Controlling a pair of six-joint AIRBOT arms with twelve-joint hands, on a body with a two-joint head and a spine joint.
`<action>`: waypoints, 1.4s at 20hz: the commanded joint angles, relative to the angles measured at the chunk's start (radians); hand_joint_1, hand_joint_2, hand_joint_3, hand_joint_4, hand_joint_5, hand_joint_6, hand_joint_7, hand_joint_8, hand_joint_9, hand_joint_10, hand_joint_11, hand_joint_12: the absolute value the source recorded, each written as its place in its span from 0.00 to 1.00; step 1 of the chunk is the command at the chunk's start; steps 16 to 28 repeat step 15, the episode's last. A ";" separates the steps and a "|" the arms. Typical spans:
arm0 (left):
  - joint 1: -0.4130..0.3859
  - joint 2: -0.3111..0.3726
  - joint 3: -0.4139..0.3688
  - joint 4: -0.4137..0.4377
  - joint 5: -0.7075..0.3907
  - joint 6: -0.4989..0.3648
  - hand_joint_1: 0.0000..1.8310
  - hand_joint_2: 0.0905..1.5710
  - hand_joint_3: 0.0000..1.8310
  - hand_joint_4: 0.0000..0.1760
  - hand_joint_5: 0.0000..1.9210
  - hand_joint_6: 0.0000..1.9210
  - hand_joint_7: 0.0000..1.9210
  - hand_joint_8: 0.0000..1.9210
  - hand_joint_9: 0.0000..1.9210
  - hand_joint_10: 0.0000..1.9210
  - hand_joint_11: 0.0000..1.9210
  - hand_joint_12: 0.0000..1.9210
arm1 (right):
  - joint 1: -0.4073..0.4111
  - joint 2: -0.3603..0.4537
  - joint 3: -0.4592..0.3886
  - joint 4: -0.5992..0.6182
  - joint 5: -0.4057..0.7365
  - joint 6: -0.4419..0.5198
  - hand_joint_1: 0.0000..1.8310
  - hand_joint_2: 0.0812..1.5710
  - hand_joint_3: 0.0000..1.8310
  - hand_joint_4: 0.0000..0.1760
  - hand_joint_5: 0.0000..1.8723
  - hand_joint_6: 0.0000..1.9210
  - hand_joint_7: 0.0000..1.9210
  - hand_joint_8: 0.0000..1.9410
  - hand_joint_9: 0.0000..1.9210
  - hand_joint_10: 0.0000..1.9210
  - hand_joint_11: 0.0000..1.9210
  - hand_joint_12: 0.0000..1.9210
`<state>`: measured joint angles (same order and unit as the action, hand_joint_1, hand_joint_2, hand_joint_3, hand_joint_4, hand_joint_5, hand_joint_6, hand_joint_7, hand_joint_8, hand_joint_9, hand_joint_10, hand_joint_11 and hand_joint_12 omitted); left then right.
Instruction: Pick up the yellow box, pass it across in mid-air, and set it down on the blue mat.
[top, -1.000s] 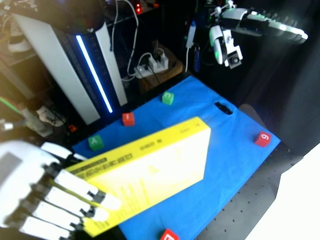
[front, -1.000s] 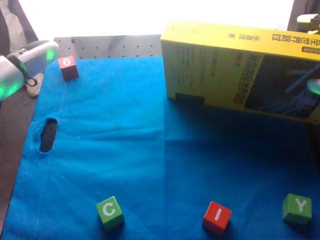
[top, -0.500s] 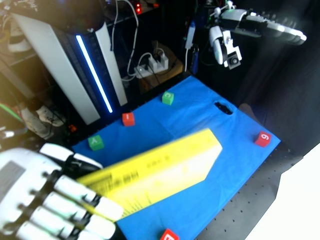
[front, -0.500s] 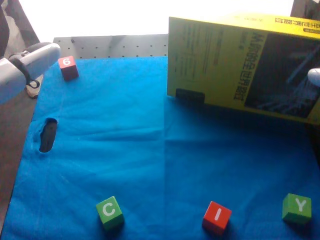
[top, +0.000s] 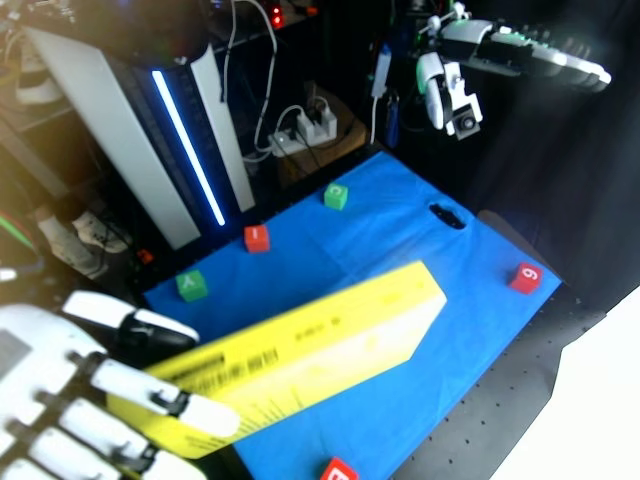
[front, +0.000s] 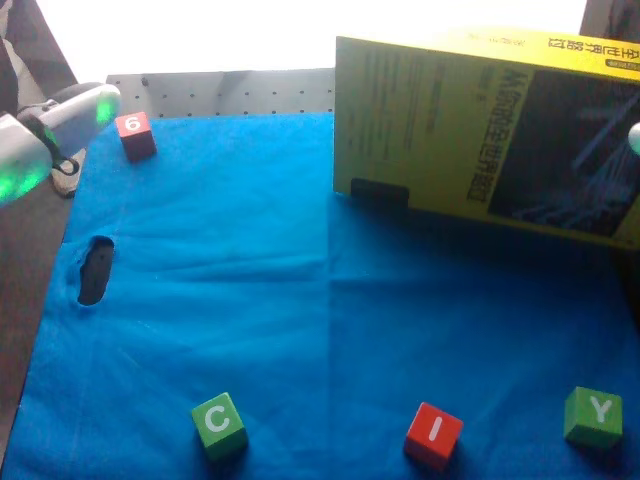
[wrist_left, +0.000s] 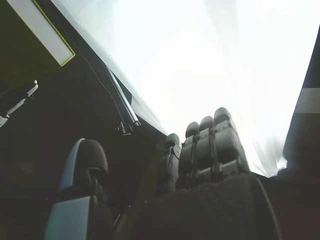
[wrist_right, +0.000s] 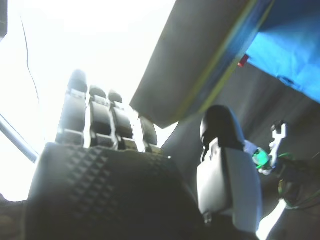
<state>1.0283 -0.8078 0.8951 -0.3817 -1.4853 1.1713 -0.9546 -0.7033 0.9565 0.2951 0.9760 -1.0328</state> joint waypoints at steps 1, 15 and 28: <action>-0.003 -0.004 0.000 0.016 -0.123 -0.001 0.30 0.75 0.00 0.67 0.00 0.00 0.00 0.00 0.00 0.00 0.00 0.00 | 0.015 0.013 -0.009 0.004 0.169 -0.007 0.18 0.76 0.00 0.87 0.00 0.00 0.00 0.00 0.00 0.00 0.00 0.00; 0.005 0.017 -0.012 0.061 -0.173 -0.001 0.30 0.79 0.00 0.86 0.03 0.00 0.00 0.00 0.00 0.00 0.00 0.12 | 0.014 0.069 -0.104 -0.102 0.418 -0.028 0.20 0.80 0.00 0.58 0.00 0.00 0.00 0.00 0.01 0.00 0.00 0.54; 0.005 0.017 -0.012 0.061 -0.173 -0.001 0.30 0.79 0.00 0.86 0.03 0.00 0.00 0.00 0.00 0.00 0.00 0.12 | 0.014 0.069 -0.104 -0.102 0.418 -0.028 0.20 0.80 0.00 0.58 0.00 0.00 0.00 0.00 0.01 0.00 0.00 0.54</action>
